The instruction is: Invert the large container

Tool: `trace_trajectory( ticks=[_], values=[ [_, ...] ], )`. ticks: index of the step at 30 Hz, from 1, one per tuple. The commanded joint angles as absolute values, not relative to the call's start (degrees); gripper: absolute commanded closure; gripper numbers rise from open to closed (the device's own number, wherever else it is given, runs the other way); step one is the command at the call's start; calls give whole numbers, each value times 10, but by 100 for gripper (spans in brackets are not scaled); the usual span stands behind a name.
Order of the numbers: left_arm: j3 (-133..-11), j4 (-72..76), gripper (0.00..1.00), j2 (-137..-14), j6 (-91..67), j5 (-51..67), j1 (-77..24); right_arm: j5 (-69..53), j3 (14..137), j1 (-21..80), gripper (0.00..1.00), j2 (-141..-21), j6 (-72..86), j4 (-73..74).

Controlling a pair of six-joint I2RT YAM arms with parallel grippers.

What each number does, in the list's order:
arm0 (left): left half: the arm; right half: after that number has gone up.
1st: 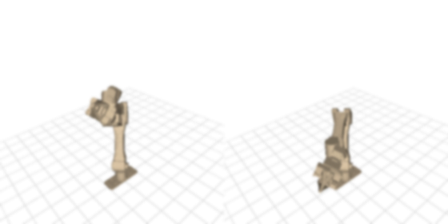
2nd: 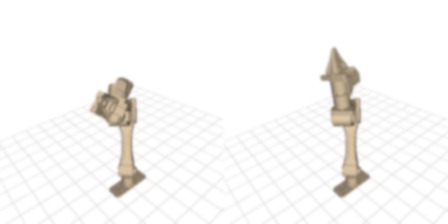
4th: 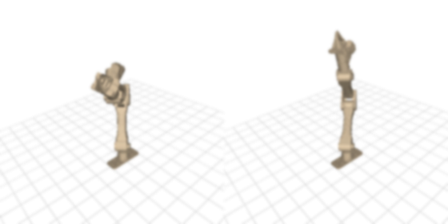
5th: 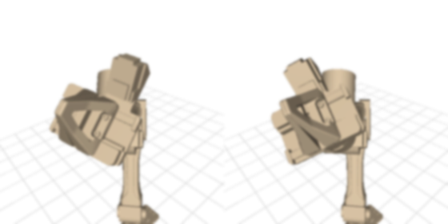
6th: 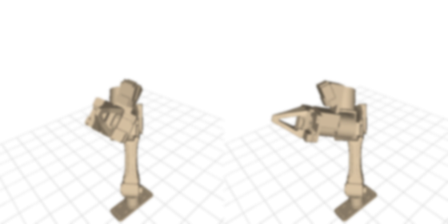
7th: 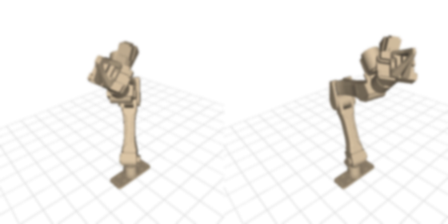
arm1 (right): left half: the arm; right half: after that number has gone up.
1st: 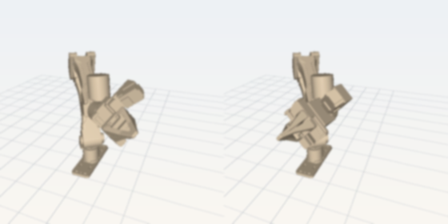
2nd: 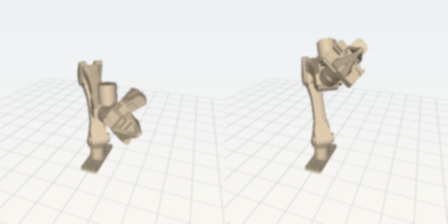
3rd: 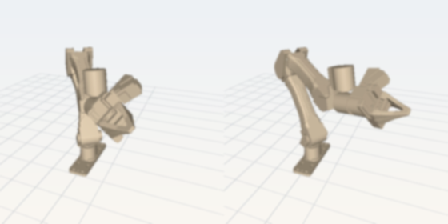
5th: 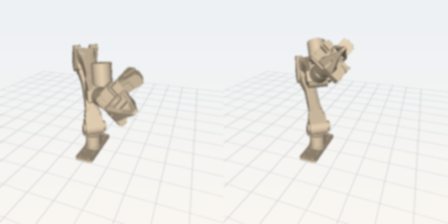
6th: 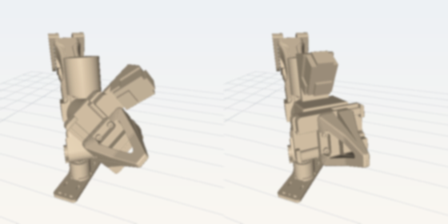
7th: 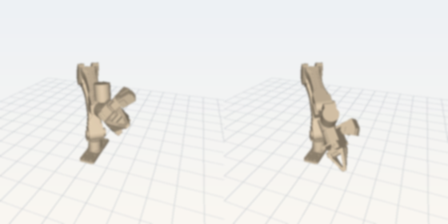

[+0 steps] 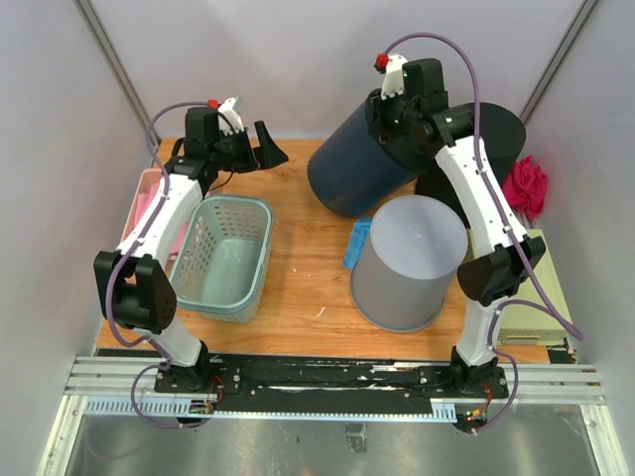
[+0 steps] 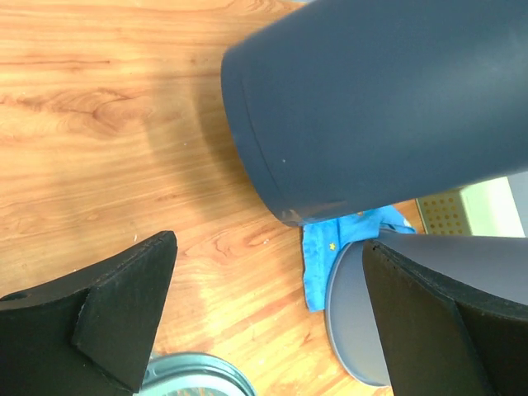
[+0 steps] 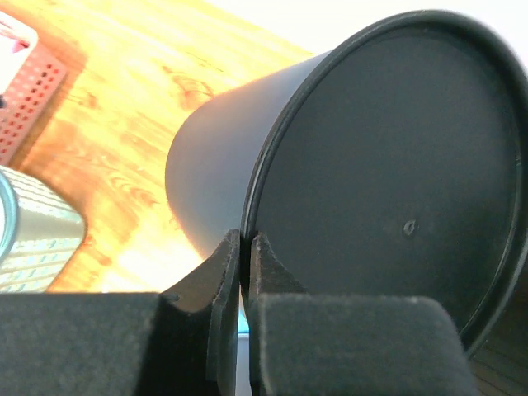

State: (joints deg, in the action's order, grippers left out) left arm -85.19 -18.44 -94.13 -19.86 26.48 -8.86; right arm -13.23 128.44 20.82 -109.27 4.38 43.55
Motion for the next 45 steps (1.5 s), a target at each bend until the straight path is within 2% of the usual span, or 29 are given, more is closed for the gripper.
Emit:
trace_trajectory(
  ticks=[1, 11, 19, 21, 23, 26, 29, 34, 38, 40, 43, 45],
  values=[
    [-854, -208, 1, -890, -203, 258, -91, -21, 1322, 239, 100, -1079, -52, 428],
    [-770, -286, 1, -743, -191, 128, -91, 2, 1300, 325, 100, -1126, -118, 408],
    [-686, -343, 1, -629, -196, 96, -91, 6, 1298, 355, 99, -1191, -120, 357],
    [-664, -352, 1, -608, -198, 85, -91, 23, 1309, 355, 86, -1209, -121, 357],
    [-656, -365, 1, -600, -198, 94, -92, 35, 1322, 356, 61, -1222, -119, 369],
    [-652, -394, 1, -600, -207, 59, -128, 39, 1325, 358, 43, -1204, -107, 382],
    [-644, -419, 1, -603, -217, -15, -184, 25, 1312, 358, 33, -1160, -91, 387],
    [-602, -424, 3, -606, -260, -100, -274, 19, 1260, 355, 31, -1054, -53, 394],
    [-575, -419, 12, -633, -293, -147, -327, 15, 1161, 352, 31, -958, -23, 374],
    [-563, -398, 20, -649, -300, -145, -339, 12, 1099, 349, 31, -905, -11, 355],
    [-558, -365, 38, -661, -300, -126, -347, 15, 1029, 342, 31, -850, 3, 341],
    [-566, -350, 55, -674, -300, -114, -350, 21, 997, 340, 31, -820, 9, 342]
  ],
)
